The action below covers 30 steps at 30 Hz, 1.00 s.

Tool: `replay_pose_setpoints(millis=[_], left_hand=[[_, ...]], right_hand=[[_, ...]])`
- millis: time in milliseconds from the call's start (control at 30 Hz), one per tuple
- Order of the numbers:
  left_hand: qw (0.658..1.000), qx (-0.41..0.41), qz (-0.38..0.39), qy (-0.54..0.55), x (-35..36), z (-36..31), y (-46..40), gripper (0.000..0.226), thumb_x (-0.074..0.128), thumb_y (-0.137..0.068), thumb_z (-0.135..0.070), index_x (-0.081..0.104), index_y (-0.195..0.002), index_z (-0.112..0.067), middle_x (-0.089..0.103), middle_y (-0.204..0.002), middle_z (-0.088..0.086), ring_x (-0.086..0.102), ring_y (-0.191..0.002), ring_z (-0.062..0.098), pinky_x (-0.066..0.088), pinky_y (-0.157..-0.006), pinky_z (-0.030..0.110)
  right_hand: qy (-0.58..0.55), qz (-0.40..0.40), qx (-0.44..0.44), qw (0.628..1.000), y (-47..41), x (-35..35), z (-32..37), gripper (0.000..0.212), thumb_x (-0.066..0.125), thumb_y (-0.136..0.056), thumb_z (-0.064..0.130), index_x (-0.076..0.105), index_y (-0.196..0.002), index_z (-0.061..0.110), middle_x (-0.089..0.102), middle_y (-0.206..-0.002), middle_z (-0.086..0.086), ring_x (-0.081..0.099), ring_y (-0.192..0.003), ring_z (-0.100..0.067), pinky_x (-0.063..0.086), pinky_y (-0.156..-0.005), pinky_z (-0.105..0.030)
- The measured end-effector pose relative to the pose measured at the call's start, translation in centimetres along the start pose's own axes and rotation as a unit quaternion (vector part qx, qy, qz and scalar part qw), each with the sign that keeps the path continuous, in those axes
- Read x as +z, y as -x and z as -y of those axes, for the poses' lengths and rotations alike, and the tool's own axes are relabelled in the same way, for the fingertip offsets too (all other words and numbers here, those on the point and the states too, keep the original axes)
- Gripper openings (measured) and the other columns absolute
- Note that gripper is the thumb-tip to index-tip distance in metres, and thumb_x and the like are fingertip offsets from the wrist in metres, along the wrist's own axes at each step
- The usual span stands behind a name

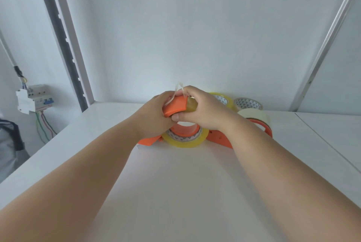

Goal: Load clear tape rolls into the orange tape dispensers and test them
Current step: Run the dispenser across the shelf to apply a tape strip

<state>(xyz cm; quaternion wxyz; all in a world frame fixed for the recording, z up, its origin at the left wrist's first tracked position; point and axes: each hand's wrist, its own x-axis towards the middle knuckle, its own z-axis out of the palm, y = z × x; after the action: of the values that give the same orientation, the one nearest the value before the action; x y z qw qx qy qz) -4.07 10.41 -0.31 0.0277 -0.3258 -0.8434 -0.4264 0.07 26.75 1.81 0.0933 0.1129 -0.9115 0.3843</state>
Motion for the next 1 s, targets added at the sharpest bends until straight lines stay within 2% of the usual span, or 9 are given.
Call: replay_pose_setpoints(millis=[100, 200, 333, 433, 567, 733, 800, 900, 1000], left_hand=[[0.999, -0.001, 0.028, 0.015, -0.4, 0.4, -0.4, 0.037, 0.063, -0.081, -0.01, 0.05, -0.108, -0.032, 0.053, -0.078, -0.014, 0.053, -0.062, -0.006, 0.04, -0.057, 0.01], [0.994, -0.002, 0.108, 0.017, -1.4, 0.4, -0.6, 0.05, 0.074, -0.076, -0.015, 0.049, -0.116, -0.03, 0.057, -0.079, -0.009, 0.056, -0.065, 0.002, 0.047, -0.063, 0.019], [0.985, -0.011, 0.17, 0.006, -2.9, 1.2, -1.4, 0.055, 0.079, -0.072, -0.038, 0.044, -0.113, -0.049, 0.057, -0.11, -0.009, 0.054, -0.098, 0.004, 0.046, -0.086, 0.018], [0.988, -0.056, 0.141, 0.03, -3.4, 2.4, -1.9, 0.078, 0.061, -0.07, -0.072, 0.037, -0.138, -0.042, 0.041, -0.142, -0.016, 0.038, -0.129, 0.001, 0.032, -0.109, 0.029], [0.994, -0.079, 0.039, 0.062, -3.5, 3.2, -1.8, 0.05, 0.046, -0.092, -0.051, 0.042, -0.139, -0.036, 0.045, -0.139, -0.016, 0.04, -0.128, 0.001, 0.028, -0.101, 0.022], [0.997, -0.053, 0.039, 0.04, -3.4, 2.9, -1.4, 0.076, 0.062, -0.062, -0.071, 0.044, -0.131, -0.045, 0.049, -0.132, -0.019, 0.042, -0.127, 0.0, 0.035, -0.105, 0.026], [0.999, -0.026, 0.003, 0.034, -3.1, 2.3, -1.5, 0.062, 0.066, -0.062, -0.065, 0.051, -0.12, -0.046, 0.051, -0.13, -0.02, 0.043, -0.124, -0.002, 0.036, -0.105, 0.026], [0.997, 0.01, -0.078, 0.009, -2.6, 1.5, -1.8, 0.021, 0.073, -0.077, -0.042, 0.064, -0.096, -0.04, 0.058, -0.122, -0.02, 0.047, -0.118, -0.005, 0.037, -0.103, 0.025], [0.996, 0.022, -0.08, 0.02, -2.2, 1.0, -1.6, 0.007, 0.071, -0.079, -0.032, 0.069, -0.086, -0.033, 0.062, -0.11, -0.02, 0.051, -0.11, -0.007, 0.039, -0.098, 0.022]], right_hand=[[-0.021, -0.028, -0.005, 0.999, -0.3, 0.4, -0.2, 0.047, 0.08, -0.073, 0.031, 0.059, -0.115, 0.029, 0.061, -0.109, 0.017, 0.056, -0.104, -0.002, 0.043, -0.088, -0.016], [-0.012, -0.047, -0.001, 0.999, -0.8, 0.7, 0.0, 0.041, 0.08, -0.072, 0.028, 0.061, -0.109, 0.031, 0.063, -0.108, 0.017, 0.056, -0.101, 0.0, 0.041, -0.081, -0.008], [0.008, -0.069, 0.013, 0.997, -1.4, 0.8, -0.2, 0.041, 0.079, -0.07, 0.032, 0.061, -0.107, 0.035, 0.062, -0.107, 0.018, 0.057, -0.101, -0.002, 0.045, -0.083, -0.018], [0.011, -0.084, 0.022, 0.996, -1.8, 0.7, -0.6, 0.04, 0.078, -0.071, 0.031, 0.06, -0.107, 0.032, 0.06, -0.107, 0.019, 0.055, -0.103, -0.002, 0.042, -0.083, -0.019], [0.028, -0.091, 0.015, 0.995, -2.2, 0.8, -0.8, 0.039, 0.078, -0.071, 0.036, 0.061, -0.106, 0.031, 0.062, -0.106, 0.018, 0.057, -0.101, -0.002, 0.045, -0.085, -0.02], [0.03, -0.093, 0.019, 0.995, -2.8, 1.0, -0.8, 0.038, 0.077, -0.073, 0.034, 0.061, -0.107, 0.029, 0.061, -0.104, 0.016, 0.057, -0.097, -0.005, 0.044, -0.079, -0.019], [0.031, -0.091, 0.02, 0.995, -3.0, 1.1, -0.8, 0.038, 0.075, -0.073, 0.035, 0.061, -0.108, 0.03, 0.061, -0.105, 0.014, 0.057, -0.097, -0.007, 0.045, -0.079, -0.021], [0.029, -0.093, 0.021, 0.995, -3.3, 1.1, -1.0, 0.037, 0.075, -0.073, 0.035, 0.061, -0.107, 0.029, 0.063, -0.105, 0.012, 0.059, -0.097, -0.008, 0.048, -0.081, -0.023], [0.028, -0.087, 0.022, 0.996, -3.4, 1.0, -1.1, 0.033, 0.076, -0.074, 0.032, 0.062, -0.104, 0.029, 0.064, -0.103, 0.012, 0.06, -0.093, -0.009, 0.05, -0.079, -0.025]])
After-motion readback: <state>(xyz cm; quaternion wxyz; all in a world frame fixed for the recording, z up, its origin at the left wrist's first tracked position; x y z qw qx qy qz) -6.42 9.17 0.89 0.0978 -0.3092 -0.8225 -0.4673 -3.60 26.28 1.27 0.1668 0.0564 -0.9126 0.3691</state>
